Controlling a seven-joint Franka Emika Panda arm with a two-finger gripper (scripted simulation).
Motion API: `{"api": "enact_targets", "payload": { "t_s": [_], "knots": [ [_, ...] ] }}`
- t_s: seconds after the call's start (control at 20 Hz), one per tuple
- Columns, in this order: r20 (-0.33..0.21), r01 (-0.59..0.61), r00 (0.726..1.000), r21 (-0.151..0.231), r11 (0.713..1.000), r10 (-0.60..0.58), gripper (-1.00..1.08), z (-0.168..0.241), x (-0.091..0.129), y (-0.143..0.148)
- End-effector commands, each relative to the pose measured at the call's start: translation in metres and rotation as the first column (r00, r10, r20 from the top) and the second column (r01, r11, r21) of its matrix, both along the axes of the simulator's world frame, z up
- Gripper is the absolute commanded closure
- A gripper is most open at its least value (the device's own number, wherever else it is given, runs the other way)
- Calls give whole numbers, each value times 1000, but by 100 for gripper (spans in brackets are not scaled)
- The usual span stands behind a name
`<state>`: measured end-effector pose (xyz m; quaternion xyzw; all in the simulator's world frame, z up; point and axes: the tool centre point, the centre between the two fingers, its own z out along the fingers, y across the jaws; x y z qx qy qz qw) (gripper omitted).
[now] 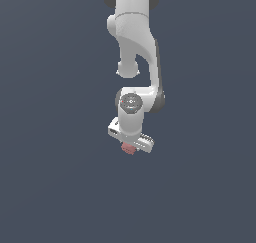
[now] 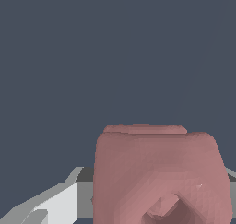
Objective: Pick up the object and move it to a goal position.
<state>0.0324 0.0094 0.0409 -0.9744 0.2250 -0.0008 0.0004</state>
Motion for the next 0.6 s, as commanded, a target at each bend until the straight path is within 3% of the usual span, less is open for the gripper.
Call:
{"api": "enact_targets", "payload": {
  "t_s": [0.0, 0.25, 0.55],
  "knots": [
    [8, -4, 1000, 1, 1000, 4, 108, 5, 3, 0],
    [64, -31, 998, 7, 1000, 30, 108, 39, 23, -1],
    [197, -96, 976, 17, 995, 91, 108, 124, 64, -1]
  ]
}}
